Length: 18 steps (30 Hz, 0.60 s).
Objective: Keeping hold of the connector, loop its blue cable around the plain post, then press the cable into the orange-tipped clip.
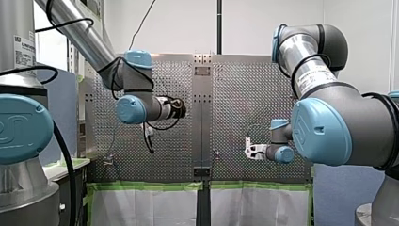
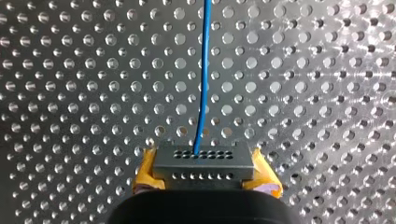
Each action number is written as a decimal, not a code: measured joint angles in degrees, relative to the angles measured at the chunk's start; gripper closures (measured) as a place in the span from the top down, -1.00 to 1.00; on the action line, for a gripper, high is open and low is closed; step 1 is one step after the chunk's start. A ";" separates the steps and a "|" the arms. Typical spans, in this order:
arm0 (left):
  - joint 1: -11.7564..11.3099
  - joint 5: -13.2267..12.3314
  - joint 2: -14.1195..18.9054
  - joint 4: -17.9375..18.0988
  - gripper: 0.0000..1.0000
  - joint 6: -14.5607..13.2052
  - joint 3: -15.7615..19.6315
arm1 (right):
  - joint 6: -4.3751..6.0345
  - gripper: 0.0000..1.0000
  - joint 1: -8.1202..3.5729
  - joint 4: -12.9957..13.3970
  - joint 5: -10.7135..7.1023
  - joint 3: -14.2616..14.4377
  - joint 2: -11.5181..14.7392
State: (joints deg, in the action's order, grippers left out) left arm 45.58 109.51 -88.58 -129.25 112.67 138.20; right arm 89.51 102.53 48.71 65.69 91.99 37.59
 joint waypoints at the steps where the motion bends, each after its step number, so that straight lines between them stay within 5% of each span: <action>1: -0.06 -0.47 0.05 0.47 1.00 -0.01 0.04 | -0.03 -1.00 -0.09 -0.02 0.31 0.00 0.01; 11: -0.28 -3.47 0.12 2.85 1.00 -0.28 0.18 | -0.95 -1.00 -1.20 -1.49 0.29 -0.01 2.42; 18: -0.29 -3.61 0.10 2.92 1.00 -0.36 0.17 | 1.68 -1.00 -1.47 -2.45 1.77 0.00 6.58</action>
State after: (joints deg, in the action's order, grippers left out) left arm 45.29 105.90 -88.48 -126.32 112.31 138.36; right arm 91.19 101.06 46.26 67.46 91.98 44.16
